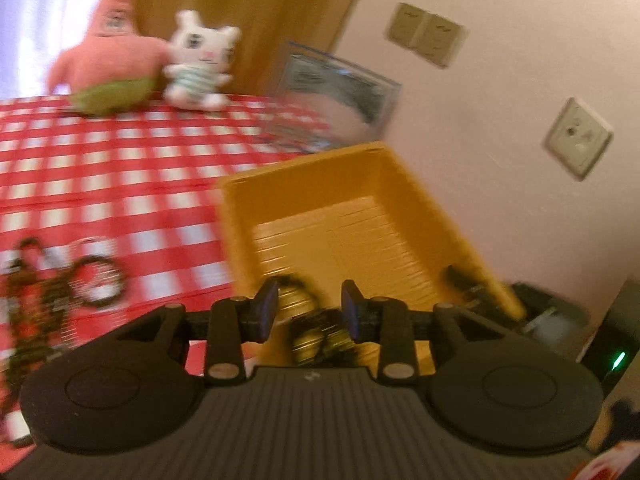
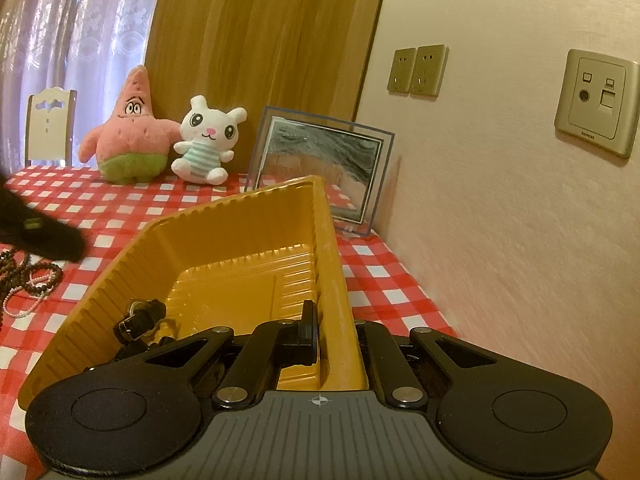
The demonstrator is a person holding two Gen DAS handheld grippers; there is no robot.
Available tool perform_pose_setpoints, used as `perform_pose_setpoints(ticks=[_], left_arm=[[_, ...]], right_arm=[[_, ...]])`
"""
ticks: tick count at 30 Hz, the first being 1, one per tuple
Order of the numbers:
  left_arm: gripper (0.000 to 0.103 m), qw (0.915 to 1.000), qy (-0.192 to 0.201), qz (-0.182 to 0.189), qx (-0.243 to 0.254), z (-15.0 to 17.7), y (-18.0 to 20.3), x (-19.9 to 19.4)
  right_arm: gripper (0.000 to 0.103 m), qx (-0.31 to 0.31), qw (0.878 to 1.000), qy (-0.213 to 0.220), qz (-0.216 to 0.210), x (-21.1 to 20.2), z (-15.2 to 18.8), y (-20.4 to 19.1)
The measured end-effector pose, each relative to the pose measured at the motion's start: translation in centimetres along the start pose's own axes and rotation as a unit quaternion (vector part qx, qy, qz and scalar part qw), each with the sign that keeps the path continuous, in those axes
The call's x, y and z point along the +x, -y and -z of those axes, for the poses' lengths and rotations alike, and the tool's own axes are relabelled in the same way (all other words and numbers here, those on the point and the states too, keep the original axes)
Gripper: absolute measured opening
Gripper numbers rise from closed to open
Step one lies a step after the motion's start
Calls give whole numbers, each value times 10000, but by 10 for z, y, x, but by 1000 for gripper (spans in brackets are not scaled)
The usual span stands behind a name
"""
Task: Organize jewelry
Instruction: 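Carry the red bracelet into the tray and release it with the left tool, then grasp the dark bead bracelet from the pile with the left tool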
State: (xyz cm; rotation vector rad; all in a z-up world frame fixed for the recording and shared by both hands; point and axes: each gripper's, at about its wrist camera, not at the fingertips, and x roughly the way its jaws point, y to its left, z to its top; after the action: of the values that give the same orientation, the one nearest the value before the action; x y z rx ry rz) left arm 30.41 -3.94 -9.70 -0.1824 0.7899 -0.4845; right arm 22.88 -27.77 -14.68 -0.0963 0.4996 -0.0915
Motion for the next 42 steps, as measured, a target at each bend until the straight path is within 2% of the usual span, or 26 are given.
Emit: perform_pose_setpoints(ticks=[4, 7, 14, 20, 26, 33, 42], left_arm=[[30, 9978, -160, -627, -152, 20, -32, -16], [29, 9924, -315, -1149, -291, 39, -57, -27], [29, 9819, -367, -1802, -450, 64, -90, -50], [29, 9803, -333, -1926, -296, 66, -97, -54], [29, 9817, -314, -1874, -69, 62, -94, -46], [26, 9833, -328, -1707, 540, 47, -88, -16], [21, 9822, -365, -1528, 1033, 23, -84, 32]], right_arm=[[4, -10, 10000, -21, 4, 1, 1, 0], [4, -23, 10000, -25, 5, 1, 1, 0], [4, -28, 10000, -32, 8, 1, 1, 0], [4, -46, 10000, -32, 10, 1, 2, 0], [4, -49, 10000, -36, 12, 1, 2, 0], [4, -53, 10000, -53, 14, 2, 2, 0], [4, -47, 10000, -56, 19, 2, 2, -1]])
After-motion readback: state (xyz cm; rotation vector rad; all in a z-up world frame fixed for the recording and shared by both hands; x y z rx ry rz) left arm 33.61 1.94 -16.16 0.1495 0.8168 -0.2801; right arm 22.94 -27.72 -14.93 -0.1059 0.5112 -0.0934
